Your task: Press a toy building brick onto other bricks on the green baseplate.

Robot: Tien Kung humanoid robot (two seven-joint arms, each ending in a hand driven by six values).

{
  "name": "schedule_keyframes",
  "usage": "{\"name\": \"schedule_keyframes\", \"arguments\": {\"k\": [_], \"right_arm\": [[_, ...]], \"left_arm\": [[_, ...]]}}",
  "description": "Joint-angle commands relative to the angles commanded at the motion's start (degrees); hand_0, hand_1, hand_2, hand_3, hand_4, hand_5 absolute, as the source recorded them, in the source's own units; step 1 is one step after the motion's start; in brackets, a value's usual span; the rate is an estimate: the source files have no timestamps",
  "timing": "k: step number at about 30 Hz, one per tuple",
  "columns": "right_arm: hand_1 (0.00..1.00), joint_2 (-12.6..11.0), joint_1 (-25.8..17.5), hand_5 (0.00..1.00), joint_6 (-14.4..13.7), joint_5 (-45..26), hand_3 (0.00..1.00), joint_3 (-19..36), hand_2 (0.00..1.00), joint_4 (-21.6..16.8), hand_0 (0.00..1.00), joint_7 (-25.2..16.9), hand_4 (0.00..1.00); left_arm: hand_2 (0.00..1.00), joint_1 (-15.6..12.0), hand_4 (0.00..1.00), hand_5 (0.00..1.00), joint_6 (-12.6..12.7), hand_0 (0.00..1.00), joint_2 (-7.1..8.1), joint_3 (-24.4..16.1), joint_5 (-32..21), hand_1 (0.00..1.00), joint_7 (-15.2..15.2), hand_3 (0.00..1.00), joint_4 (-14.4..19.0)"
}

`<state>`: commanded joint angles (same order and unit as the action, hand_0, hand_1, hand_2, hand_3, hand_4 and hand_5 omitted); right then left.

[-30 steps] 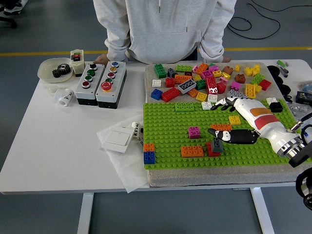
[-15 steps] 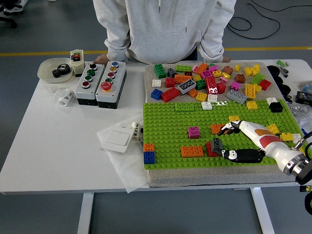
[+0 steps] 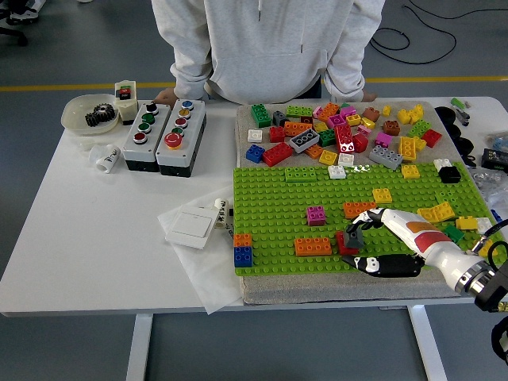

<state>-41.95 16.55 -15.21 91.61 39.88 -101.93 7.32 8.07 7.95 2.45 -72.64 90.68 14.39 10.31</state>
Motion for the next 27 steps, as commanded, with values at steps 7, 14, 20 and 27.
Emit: {"name": "schedule_keyframes", "arguments": {"k": [7, 14, 20, 27], "right_arm": [[0.665, 0.47, 1.88, 0.565, 0.11, -0.21, 0.578, -1.89, 0.721, 0.0, 0.666, 0.04, 0.876], [0.665, 1.09, 2.86, 0.565, -0.02, -0.29, 0.578, -2.55, 0.721, 0.0, 0.668, -0.03, 0.875], [0.665, 1.48, 3.43, 0.565, -0.14, -0.79, 0.577, -2.96, 0.72, 0.0, 0.667, -0.27, 0.875], [0.665, 1.92, 3.53, 0.563, -0.14, -1.01, 0.575, -3.23, 0.72, 0.0, 0.666, -0.46, 0.873]], "left_arm": [[0.786, 0.22, 0.613, 0.626, 0.02, 0.781, 0.0, 0.16, -0.1, 0.776, 0.03, 0.585, 0.0], [0.786, 0.37, 0.613, 0.626, 0.05, 0.781, 0.02, 0.53, -0.49, 0.776, 0.02, 0.585, 0.0], [0.786, 0.52, 0.614, 0.626, 0.11, 0.78, 0.05, 0.75, -0.76, 0.776, -0.01, 0.584, 0.0], [0.786, 0.62, 0.613, 0.627, 0.07, 0.778, 0.08, 0.82, -0.73, 0.776, 0.01, 0.584, 0.0]]}}
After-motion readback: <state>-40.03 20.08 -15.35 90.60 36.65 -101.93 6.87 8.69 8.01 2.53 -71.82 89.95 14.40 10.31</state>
